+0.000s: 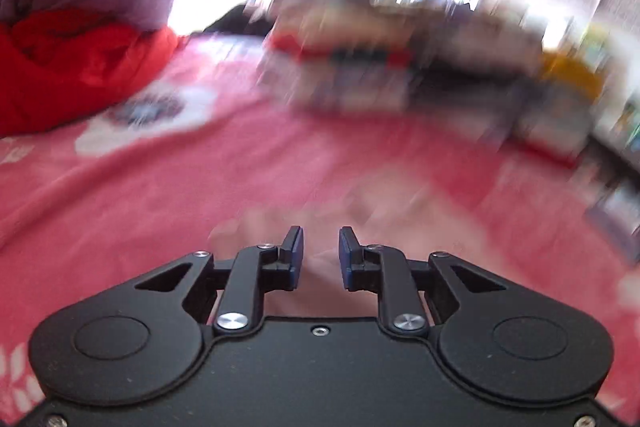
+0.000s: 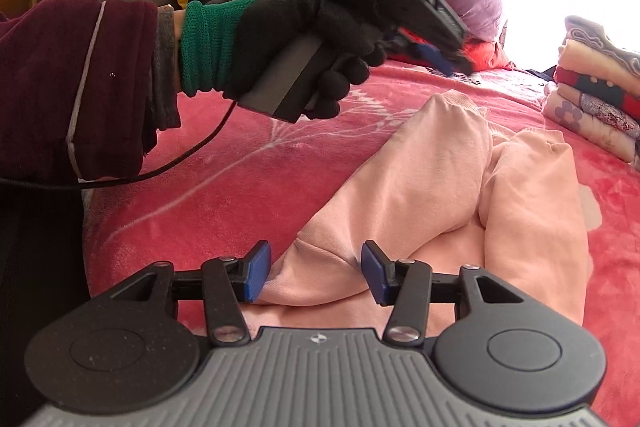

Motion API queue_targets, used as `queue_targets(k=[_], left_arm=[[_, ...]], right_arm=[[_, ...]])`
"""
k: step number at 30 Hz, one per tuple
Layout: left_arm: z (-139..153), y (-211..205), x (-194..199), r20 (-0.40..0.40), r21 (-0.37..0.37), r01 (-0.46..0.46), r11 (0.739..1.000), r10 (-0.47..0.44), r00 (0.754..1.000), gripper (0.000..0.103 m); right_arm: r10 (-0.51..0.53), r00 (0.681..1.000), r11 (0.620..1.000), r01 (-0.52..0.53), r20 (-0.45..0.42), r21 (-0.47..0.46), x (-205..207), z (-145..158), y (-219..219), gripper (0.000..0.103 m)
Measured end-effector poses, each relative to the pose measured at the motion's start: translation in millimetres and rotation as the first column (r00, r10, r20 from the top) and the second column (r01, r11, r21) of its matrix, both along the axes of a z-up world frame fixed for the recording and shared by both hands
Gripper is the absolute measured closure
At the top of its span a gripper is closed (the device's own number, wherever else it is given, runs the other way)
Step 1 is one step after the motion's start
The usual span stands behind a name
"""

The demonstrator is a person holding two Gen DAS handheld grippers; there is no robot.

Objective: Fold clothes

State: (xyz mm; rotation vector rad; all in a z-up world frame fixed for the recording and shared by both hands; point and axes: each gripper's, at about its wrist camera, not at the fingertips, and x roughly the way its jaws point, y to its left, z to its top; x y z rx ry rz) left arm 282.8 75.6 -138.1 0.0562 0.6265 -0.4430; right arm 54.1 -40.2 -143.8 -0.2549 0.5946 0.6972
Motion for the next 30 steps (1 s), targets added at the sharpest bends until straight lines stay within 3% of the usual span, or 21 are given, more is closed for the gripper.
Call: queue_targets(k=[5, 7, 10, 13, 17, 20, 21, 23, 27, 30], left_arm=[[12.8, -0.3, -15.6, 0.109, -0.055, -0.035, 0.998, 0.041, 0.993, 0.076], [19.2, 5.9, -27.4, 0.108, -0.068, -0.065, 0.996, 0.073, 0.991, 0.074], [28.0, 13.8, -52.9, 0.093, -0.097, -0.079, 0.992, 0.089, 0.992, 0.074], [38.4, 13.7, -81.8, 0.092, -0.102, -0.071, 0.992, 0.080, 0.993, 0.074], [38.8, 9.9, -114.2, -0.063, -0.250, -0.077, 0.965, 0.063, 0.996, 0.074], [34.2, -5.9, -135.1, -0.156, -0.353, -0.081, 0.932, 0.027, 0.987, 0.067], [32.1, -11.8, -138.9, -0.183, -0.375, -0.098, 0.922, 0.030, 0.983, 0.059], [27.4, -21.1, -138.6, -0.225, -0.396, -0.153, 0.906, 0.066, 0.972, 0.058], [15.8, -20.8, -122.0, -0.305, -0.447, -0.272, 0.852, 0.141, 0.942, 0.058], [15.8, -28.5, -111.3, -0.286, -0.426, -0.266, 0.865, 0.151, 0.946, 0.058]], right_arm=[[0.002, 0.999, 1.000, -0.002, -0.053, -0.008, 10.7, -0.1, 2.1, 0.049], [0.006, 0.999, 1.000, -0.006, -0.047, 0.002, 6.7, 8.4, 0.6, 0.049], [0.014, 0.997, 0.995, -0.007, -0.072, 0.096, -4.2, 27.7, -21.1, 0.049], [-0.058, 0.994, 0.986, 0.072, -0.090, 0.153, -11.7, 39.5, -61.3, 0.050], [-0.238, 0.962, 0.934, 0.264, -0.132, 0.240, -13.9, 39.8, -127.2, 0.050], [-0.349, 0.906, 0.832, 0.417, -0.238, 0.365, -5.3, 30.0, -172.0, 0.052], [-0.356, 0.894, 0.803, 0.442, -0.273, 0.400, -2.8, 24.5, -181.6, 0.055], [-0.354, 0.877, 0.760, 0.472, -0.325, 0.447, 2.6, 13.7, -193.9, 0.060], [-0.315, 0.886, 0.767, 0.448, -0.339, 0.459, 11.9, 2.5, -189.6, 0.064], [-0.321, 0.882, 0.751, 0.459, -0.344, 0.475, 20.3, 0.3, -187.1, 0.064]])
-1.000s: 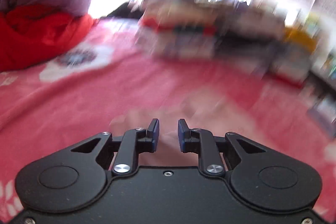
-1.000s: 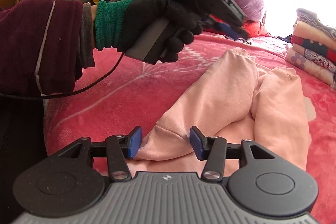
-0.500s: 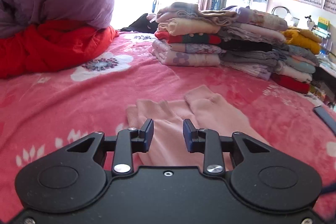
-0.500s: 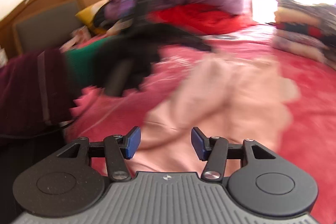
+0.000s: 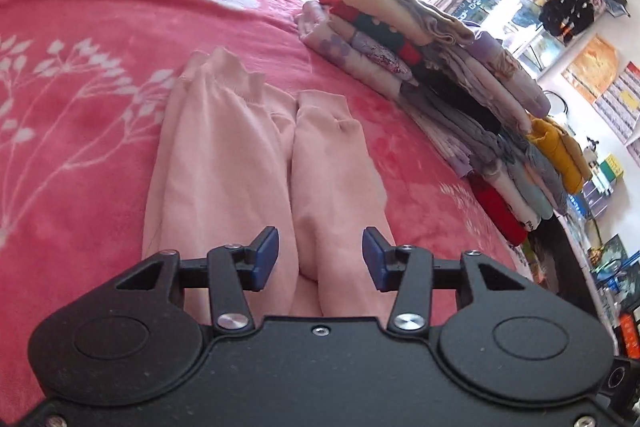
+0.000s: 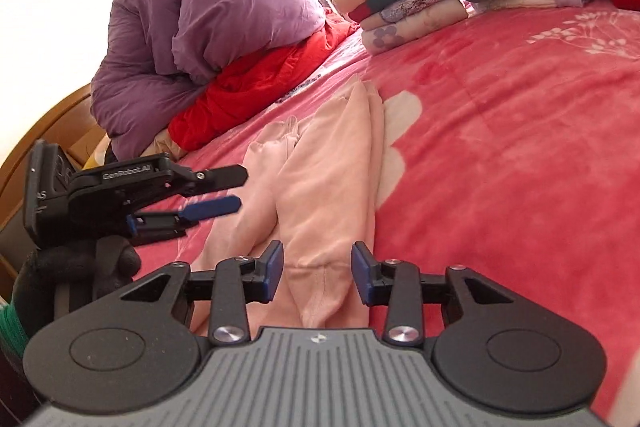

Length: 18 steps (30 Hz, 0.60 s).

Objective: Fold clothes

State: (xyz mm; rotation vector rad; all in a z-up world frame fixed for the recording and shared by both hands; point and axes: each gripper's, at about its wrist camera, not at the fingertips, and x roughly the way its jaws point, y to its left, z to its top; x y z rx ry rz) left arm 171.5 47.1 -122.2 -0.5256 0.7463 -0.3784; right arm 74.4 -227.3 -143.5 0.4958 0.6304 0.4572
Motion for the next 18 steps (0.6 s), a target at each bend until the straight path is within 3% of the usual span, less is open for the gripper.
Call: queue_targets(k=[4, 7, 8, 9, 10, 12, 14, 18], left_arm=[[-4.0, -9.6, 17.3, 0.001, 0.018, 0.017, 1.000, -0.017, 1.000, 0.058], [-9.5, -20.1, 26.2, -0.006, 0.089, 0.042, 0.995, -0.042, 0.999, 0.063], [-11.4, -24.0, 27.1, 0.001, 0.126, 0.051, 0.991, -0.052, 0.999, 0.069], [-12.4, -26.4, 26.9, 0.011, 0.155, 0.058, 0.986, -0.061, 0.998, 0.091], [-12.7, -26.7, 26.3, 0.011, 0.164, 0.072, 0.984, -0.075, 0.997, 0.099], [-7.2, -22.5, 21.6, 0.021, 0.160, 0.077, 0.984, -0.081, 0.996, 0.100], [2.7, -17.6, 14.4, 0.035, 0.156, 0.086, 0.984, -0.093, 0.995, 0.100], [2.1, -21.3, 10.9, 0.034, 0.216, 0.123, 0.969, -0.133, 0.990, 0.097]], right_arm=[[0.009, 1.000, 0.999, -0.008, -0.014, 0.046, 13.1, -10.3, -2.0, 0.064], [0.036, 0.999, 0.996, -0.034, -0.028, 0.081, 19.8, -17.1, -4.5, 0.064], [0.047, 0.998, 0.995, -0.044, -0.033, 0.094, 22.0, -18.3, -5.5, 0.064], [0.065, 0.997, 0.993, -0.061, -0.036, 0.105, 23.8, -18.6, -5.8, 0.074], [0.084, 0.996, 0.990, -0.079, -0.037, 0.114, 25.6, -18.7, -5.9, 0.079], [0.103, 0.994, 0.989, -0.098, -0.041, 0.110, 27.6, -17.2, -5.8, 0.091], [0.106, 0.993, 0.985, -0.097, -0.054, 0.145, 29.4, -17.4, -10.2, 0.093], [0.140, 0.987, 0.976, -0.125, -0.074, 0.177, 32.3, -16.0, -14.9, 0.094]])
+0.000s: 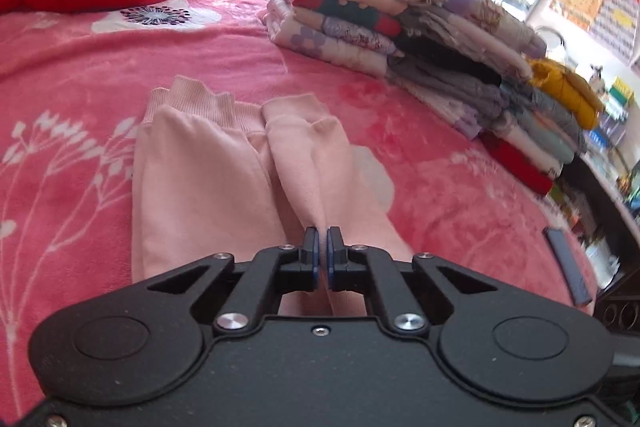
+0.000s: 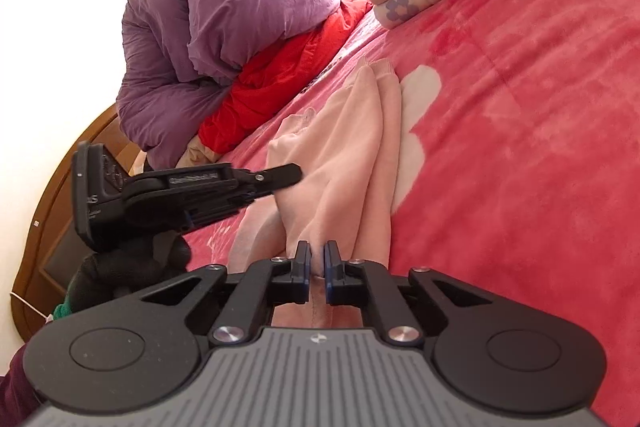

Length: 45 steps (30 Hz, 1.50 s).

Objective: Fold clothes

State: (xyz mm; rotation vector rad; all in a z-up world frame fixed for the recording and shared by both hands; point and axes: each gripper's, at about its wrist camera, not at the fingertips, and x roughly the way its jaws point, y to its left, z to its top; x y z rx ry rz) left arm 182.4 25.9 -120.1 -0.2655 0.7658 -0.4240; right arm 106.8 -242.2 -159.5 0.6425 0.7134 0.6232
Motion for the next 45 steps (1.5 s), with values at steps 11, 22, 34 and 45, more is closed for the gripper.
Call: queue_targets(k=[11, 22, 34, 45], left_arm=[[20.8, -18.7, 13.7, 0.128, 0.109, 0.034, 0.993, -0.048, 0.991, 0.055], [15.5, -65.2, 115.0, 0.035, 0.249, 0.076, 0.965, -0.088, 0.996, 0.063], [7.3, -103.7, 124.2, 0.121, 0.398, 0.057, 0.916, -0.114, 0.986, 0.094], [56.4, -28.3, 67.2, 0.198, 0.289, -0.037, 0.957, -0.022, 0.980, 0.075]], right_arm=[[-0.087, 0.996, 0.996, 0.087, 0.003, -0.005, -7.7, 0.7, -8.6, 0.062], [0.026, 1.000, 0.996, -0.027, -0.017, -0.091, -7.7, -4.3, 7.5, 0.090], [0.057, 0.998, 0.992, -0.057, -0.006, -0.111, -6.9, -3.9, 10.2, 0.090], [0.056, 0.997, 0.993, -0.060, -0.046, -0.101, -5.8, -8.4, 10.6, 0.086]])
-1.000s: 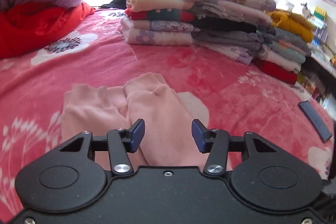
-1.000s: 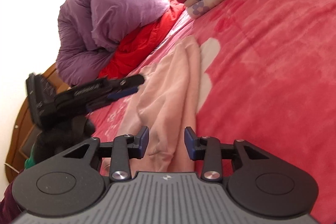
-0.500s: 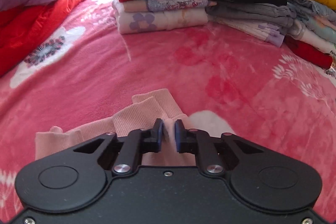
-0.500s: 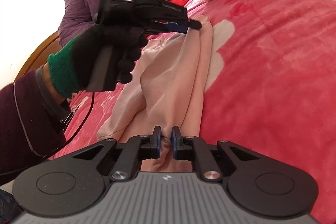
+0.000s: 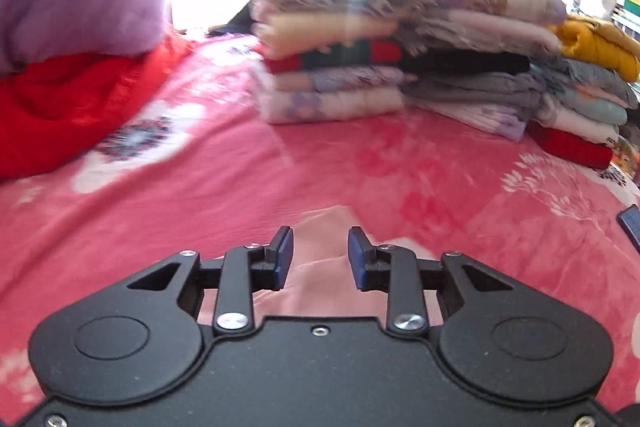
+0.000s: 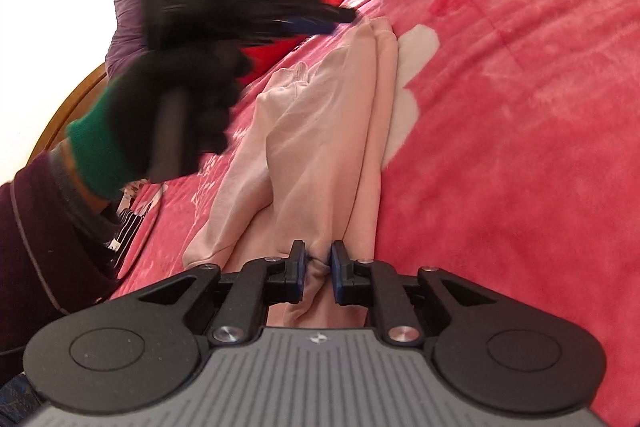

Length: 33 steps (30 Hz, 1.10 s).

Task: Fold clothes
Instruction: 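Pinch the cuffs with the left gripper while the right gripper holds the folded edge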

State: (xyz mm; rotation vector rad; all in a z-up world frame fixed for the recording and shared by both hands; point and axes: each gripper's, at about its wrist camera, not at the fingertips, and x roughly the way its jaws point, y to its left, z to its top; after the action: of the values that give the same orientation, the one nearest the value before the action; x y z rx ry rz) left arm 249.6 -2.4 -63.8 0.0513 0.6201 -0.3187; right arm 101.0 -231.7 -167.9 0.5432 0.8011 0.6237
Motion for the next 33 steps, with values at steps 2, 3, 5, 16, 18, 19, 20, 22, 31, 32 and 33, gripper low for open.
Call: queue_targets(k=[2, 3, 5, 16, 18, 19, 20, 22, 31, 32, 33], left_arm=[[3.3, 18.3, -24.8, 0.002, -0.021, -0.027, 0.999, 0.027, 1.000, 0.075], [2.8, 23.4, -37.1, 0.006, -0.024, -0.033, 0.999, 0.033, 0.999, 0.075], [-2.0, 24.9, -55.4, 0.000, -0.032, -0.015, 0.999, 0.015, 1.000, 0.075], [-20.3, -40.1, 4.1, -0.081, -0.022, 0.056, 0.998, -0.058, 0.995, 0.078], [-28.7, -51.9, 21.8, -0.123, -0.008, 0.041, 0.999, -0.042, 0.992, 0.078], [-32.5, -56.4, 29.9, -0.145, -0.008, 0.028, 1.000, -0.029, 0.989, 0.078], [-35.8, -60.8, 35.9, -0.157, -0.003, 0.021, 1.000, -0.021, 0.987, 0.078], [-40.7, -69.4, 43.6, -0.162, 0.022, 0.019, 1.000, -0.015, 0.987, 0.079], [-45.7, -63.7, 47.7, -0.154, -0.035, 0.045, 0.998, -0.050, 0.987, 0.096], [-43.4, -59.7, 46.9, -0.147, -0.042, 0.035, 0.998, -0.041, 0.988, 0.093], [-39.3, -54.6, 45.1, -0.133, -0.050, 0.021, 0.999, -0.027, 0.991, 0.091]], right_arm=[[0.003, 1.000, 1.000, -0.003, 0.004, 0.007, -1.3, 2.0, -1.0, 0.086], [0.001, 1.000, 1.000, -0.001, 0.010, 0.006, -2.1, 3.8, -1.9, 0.086], [0.000, 1.000, 1.000, 0.000, 0.016, 0.004, -3.2, 6.0, -3.8, 0.085], [-0.023, 0.999, 0.999, 0.024, 0.031, -0.024, -15.8, 7.7, 1.9, 0.079], [-0.014, 0.999, 0.999, 0.016, 0.035, -0.038, -16.1, 8.3, 4.6, 0.078], [-0.010, 0.999, 0.999, 0.012, 0.036, -0.040, -15.9, 8.1, 5.2, 0.078], [-0.007, 0.999, 0.999, 0.009, 0.033, -0.038, -15.4, 7.6, 4.9, 0.078], [-0.003, 1.000, 1.000, 0.004, 0.028, -0.031, -13.8, 6.7, 3.7, 0.078], [0.011, 1.000, 1.000, -0.011, 0.006, 0.007, -6.3, 4.8, -4.7, 0.077], [0.015, 1.000, 1.000, -0.015, -0.002, 0.009, -5.8, 3.6, -4.3, 0.077], [0.020, 1.000, 1.000, -0.020, -0.007, 0.008, -5.6, 2.9, -3.5, 0.077]])
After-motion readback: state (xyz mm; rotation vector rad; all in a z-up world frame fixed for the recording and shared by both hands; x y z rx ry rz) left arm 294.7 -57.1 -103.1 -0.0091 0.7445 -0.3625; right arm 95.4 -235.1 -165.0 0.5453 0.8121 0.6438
